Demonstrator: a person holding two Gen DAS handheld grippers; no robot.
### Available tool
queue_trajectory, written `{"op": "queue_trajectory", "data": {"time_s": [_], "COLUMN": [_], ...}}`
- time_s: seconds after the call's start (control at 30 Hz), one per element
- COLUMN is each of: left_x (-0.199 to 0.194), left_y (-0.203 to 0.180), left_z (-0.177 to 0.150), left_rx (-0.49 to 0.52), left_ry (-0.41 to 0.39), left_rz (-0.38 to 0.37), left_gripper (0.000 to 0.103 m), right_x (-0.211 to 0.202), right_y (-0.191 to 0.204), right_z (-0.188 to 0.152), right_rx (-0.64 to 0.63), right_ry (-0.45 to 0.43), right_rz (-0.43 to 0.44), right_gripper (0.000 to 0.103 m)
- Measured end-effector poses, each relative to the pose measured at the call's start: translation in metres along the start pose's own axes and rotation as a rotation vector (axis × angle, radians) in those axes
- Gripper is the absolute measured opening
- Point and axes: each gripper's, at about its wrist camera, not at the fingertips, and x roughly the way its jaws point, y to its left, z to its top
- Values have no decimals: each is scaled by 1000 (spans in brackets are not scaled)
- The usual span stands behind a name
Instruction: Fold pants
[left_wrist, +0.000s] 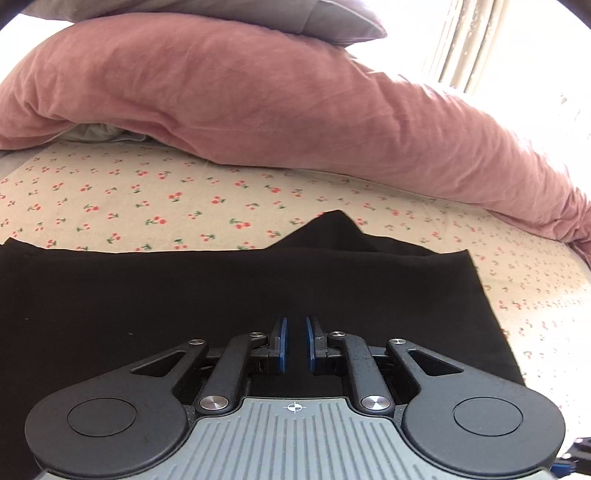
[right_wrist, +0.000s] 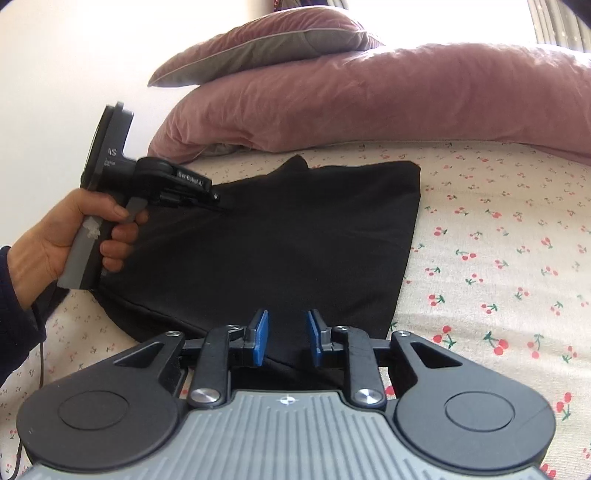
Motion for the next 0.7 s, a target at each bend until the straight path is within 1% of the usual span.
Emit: {"op": "queue_trajectory", "data": {"time_s": [0.03, 0.07, 0.13, 0.2, 0.27, 0.33, 0.37, 0.4, 0.43, 0.47, 0.53, 0.57, 0.6, 0.7], "left_x": [1, 4, 8, 7, 10, 17, 24, 30, 36, 42, 52, 55, 59, 74], "left_y": [-7, -16, -33, -53, -77, -104, -120, -134, -146, -156, -177, -186, -195, -219], "left_z": [-1, -1, -1, 2, 6, 9, 9, 7, 6, 4, 2, 1, -1, -8], "left_rx": [1, 7, 20, 44, 78, 121, 148, 169, 191, 212, 257, 284, 324, 448], "left_ry": [3, 9, 14, 2, 6, 37, 65, 86, 99, 108, 124, 128, 133, 163], "left_rz": [-9, -16, -26, -69, -110, -148, -165, -174, -174, -161, -126, -111, -83, 53], "left_gripper": [13, 13, 13, 13, 13, 19, 29, 44, 51, 56, 56, 61, 68, 70], "right_x": [6, 6, -3, -20, -34, -44, -45, -45, -44, -41, -34, -30, -28, -23], "right_y": [0, -1, -9, -22, -40, -58, -64, -70, -74, -79, -83, -84, -85, -85], "right_z": [-3, -6, -5, -6, -8, -12, -14, -16, -18, -19, -24, -26, -29, -30], "right_rx": [-21, -36, -2, 44, 114, 186, 214, 245, 272, 302, 343, 355, 366, 409], "right_ry": [35, 30, 18, -33, -71, -94, -97, -96, -97, -98, -94, -89, -85, -82], "right_rz": [-24, -20, 11, 14, -18, -47, -49, -48, -34, 9, 98, 123, 143, 163], "right_gripper": [19, 19, 21, 41, 43, 43, 43, 43, 43, 43, 43, 42, 39, 28]}}
